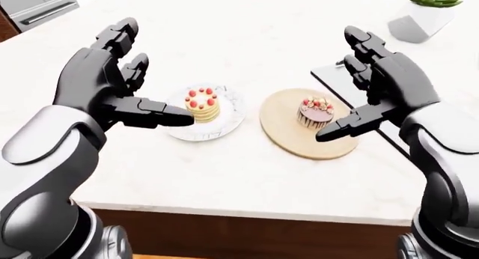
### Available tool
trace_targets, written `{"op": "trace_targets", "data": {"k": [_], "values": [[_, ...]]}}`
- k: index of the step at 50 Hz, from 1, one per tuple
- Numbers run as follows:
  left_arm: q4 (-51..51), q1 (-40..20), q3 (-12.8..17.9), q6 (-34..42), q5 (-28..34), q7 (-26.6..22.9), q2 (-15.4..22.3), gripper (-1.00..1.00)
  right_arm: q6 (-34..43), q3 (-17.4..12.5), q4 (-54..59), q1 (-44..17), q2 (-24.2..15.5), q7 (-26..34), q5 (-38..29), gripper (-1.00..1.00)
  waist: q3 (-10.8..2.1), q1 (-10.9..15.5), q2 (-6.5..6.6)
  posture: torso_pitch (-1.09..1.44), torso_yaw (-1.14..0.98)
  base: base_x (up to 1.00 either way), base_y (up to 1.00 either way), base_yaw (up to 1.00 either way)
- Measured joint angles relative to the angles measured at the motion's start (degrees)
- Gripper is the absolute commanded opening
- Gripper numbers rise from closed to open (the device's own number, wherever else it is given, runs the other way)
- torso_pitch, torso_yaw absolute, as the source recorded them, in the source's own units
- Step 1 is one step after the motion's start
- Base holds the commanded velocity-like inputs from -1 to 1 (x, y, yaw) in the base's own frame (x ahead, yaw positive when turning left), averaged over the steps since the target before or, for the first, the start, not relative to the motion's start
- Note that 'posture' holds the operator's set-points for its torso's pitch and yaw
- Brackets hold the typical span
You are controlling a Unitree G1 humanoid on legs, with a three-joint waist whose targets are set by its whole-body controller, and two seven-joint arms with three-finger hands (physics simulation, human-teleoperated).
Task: Move the dessert items from the plate to the tray.
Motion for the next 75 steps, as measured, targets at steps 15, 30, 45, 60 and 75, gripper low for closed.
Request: {"op": "trace_targets", "data": {"k": [15,30,45,60,75], "values": [[0.26,-0.69,0.24,0.00,-2.51,1.28,1.32,1.00,-7.88,5.54,7.53,0.29,4.88,18.89,-24.74,0.81,-0.04,-0.54,0.80,0.00,0.00,0.00,0.00,0.00],[0.97,-0.39,0.30,-0.72,-4.42,2.61,1.89,1.00,-15.45,4.06,11.81,0.39,11.40,29.71,-39.38,0.61,0.01,-0.80,1.34,0.00,0.00,0.00,0.00,0.00],[0.67,0.32,0.41,-1.04,-6.37,4.20,2.13,1.00,-20.97,3.68,15.90,0.14,13.64,33.46,-46.10,0.56,-0.02,-0.82,1.57,0.00,0.00,0.00,0.00,0.00],[1.29,1.55,0.17,-2.81,-7.26,4.66,2.74,1.00,-23.98,4.28,24.27,-3.07,15.38,31.93,-48.17,0.55,-0.26,-0.81,1.78,0.00,0.00,0.00,0.00,0.00],[1.75,2.04,0.35,-3.40,-8.27,4.97,3.36,1.00,-28.32,4.86,32.60,-4.21,15.90,27.79,-49.07,0.16,-0.33,-0.63,1.93,0.00,0.00,0.00,0.00,0.00]]}}
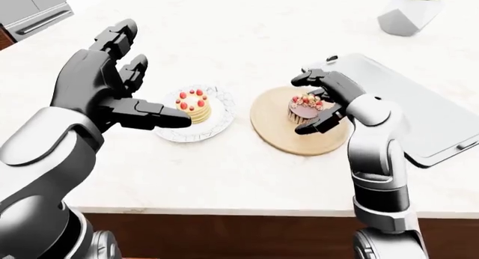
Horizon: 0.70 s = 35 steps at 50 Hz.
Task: Move the dessert items from the plate to the tray.
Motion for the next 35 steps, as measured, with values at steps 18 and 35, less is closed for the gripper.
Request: {"op": "trace_targets", "data": {"k": [18,35], "values": [[0.68,-2.13,-0.30,0.65,-1.00,0.86,0.94,1.00,-7.53,-1.18,0.04,0.07,-1.47,-0.50,-4.27,-1.00,0.39,0.02,-0.29,0.00,0.00,0.00,0.00,0.00],[11.25,-12.06,-19.92,-3.71,20.40,-13.92,5.90,1.00,2.77,-3.91,-13.99,-7.86,-7.21,10.77,-3.06,-1.00,0.72,-0.10,-0.54,0.00,0.00,0.00,0.00,0.00]]}}
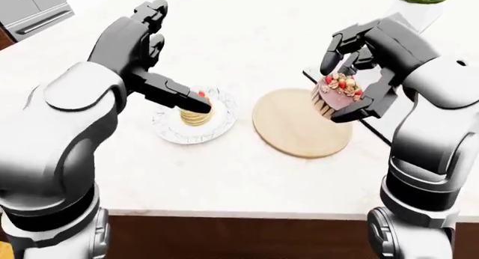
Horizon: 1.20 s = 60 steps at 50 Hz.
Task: Move the dessert items from the plate to the tray.
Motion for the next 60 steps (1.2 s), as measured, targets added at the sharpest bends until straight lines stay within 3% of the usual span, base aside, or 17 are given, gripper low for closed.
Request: {"op": "trace_targets", "data": {"k": [10,18,25,33,42,60], "values": [[4.64,0.17,-6.59,-4.23,27.02,-19.54,-5.84,1.00,0.58,0.70,0.63,1.00,0.21,-0.30,0.91,-1.00,0.44,0.26,-0.41,0.00,0.00,0.00,0.00,0.00],[9.29,2.85,-5.43,-12.89,46.39,-31.83,-13.41,1.00,0.37,0.53,0.04,1.11,0.27,-0.61,0.89,-1.00,0.05,0.48,-1.14,0.00,0.00,0.00,0.00,0.00],[13.31,5.12,-3.69,-21.08,57.75,-38.21,-18.97,1.00,0.46,0.60,-0.04,1.36,0.21,-0.45,0.87,-1.00,-0.20,0.67,-1.54,0.00,0.00,0.00,0.00,0.00],[18.26,4.95,-1.70,-26.61,62.12,-39.50,-22.27,1.00,0.05,0.77,0.37,1.52,0.53,-0.76,0.96,-1.00,-0.42,0.70,-1.76,0.00,0.00,0.00,0.00,0.00],[22.25,5.75,-1.84,-30.19,62.75,-38.03,-23.93,0.99,-0.26,0.82,0.50,1.76,0.85,-1.22,0.96,-1.00,-0.59,0.66,-1.69,0.00,0.00,0.00,0.00,0.00],[27.85,8.27,-1.21,-34.91,61.51,-34.42,-24.62,0.73,-0.50,0.63,0.44,2.70,0.98,-1.95,1.46,-1.00,-0.73,0.60,-1.62,0.00,0.00,0.00,0.00,0.00]]}}
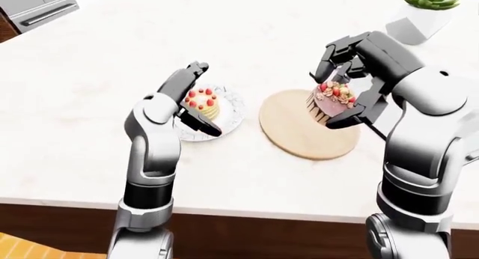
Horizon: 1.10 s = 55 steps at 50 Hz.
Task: Move the dessert items from the plate to the tray.
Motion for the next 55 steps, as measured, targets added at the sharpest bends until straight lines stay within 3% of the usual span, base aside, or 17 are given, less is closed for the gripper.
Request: {"op": "trace_targets", "data": {"k": [5,13,17,26,35,42,50,54,55], "values": [[2.12,-0.09,0.21,-0.97,-0.90,1.35,0.31,0.69,-0.02,0.05,-0.02,0.14,-0.04,-0.10,0.15,-1.00,-0.05,0.00,0.04,0.00,0.00,0.00,0.00,0.00],[3.35,0.22,0.61,-1.84,-1.46,3.26,1.01,0.47,-0.18,-0.02,-0.06,0.56,-0.04,-0.34,0.27,-1.00,-0.18,-0.10,0.10,0.00,0.00,0.00,0.00,0.00],[2.30,0.45,0.77,-1.10,-0.90,3.31,1.22,0.26,-0.29,-0.12,-0.03,0.80,-0.03,-0.53,0.30,-1.00,-0.22,-0.04,0.15,0.00,0.00,0.00,0.00,0.00],[2.99,0.42,0.98,-2.67,-0.69,4.99,1.44,0.13,-0.76,-0.27,-0.16,1.42,-0.12,-0.82,0.86,-1.00,-0.55,0.02,0.21,0.00,0.00,0.00,0.00,0.00],[7.13,-1.70,1.37,-4.13,-2.86,6.59,2.22,-0.22,-0.19,-0.37,-0.36,0.06,-1.15,0.08,1.01,-1.00,-0.26,-0.02,0.22,0.00,0.00,0.00,0.00,0.00],[4.15,-4.59,1.41,0.91,-3.57,3.91,3.40,-0.40,0.82,-0.91,-0.81,-1.67,-2.44,1.49,0.88,-1.00,0.58,-0.14,-0.05,0.00,0.00,0.00,0.00,0.00],[-6.92,-11.35,1.58,9.71,-2.84,-2.79,6.29,-1.00,2.58,-1.83,-1.53,-2.96,-3.96,2.44,1.65,-1.00,0.84,-0.19,-0.04,0.00,0.00,0.00,0.00,0.00],[-10.61,-13.70,0.94,12.48,-1.55,-5.76,6.88,-1.00,4.06,-1.51,-1.61,-3.64,-4.30,2.87,1.70,-0.99,0.68,0.20,0.21,0.00,0.00,-0.01,-0.18,0.00],[-11.11,-13.80,0.70,13.11,-1.17,-6.50,6.83,-1.00,4.43,-1.33,-1.60,-3.69,-4.25,3.02,1.72,-0.99,0.65,0.48,0.91,0.00,0.00,-0.12,-0.46,0.00]]}}
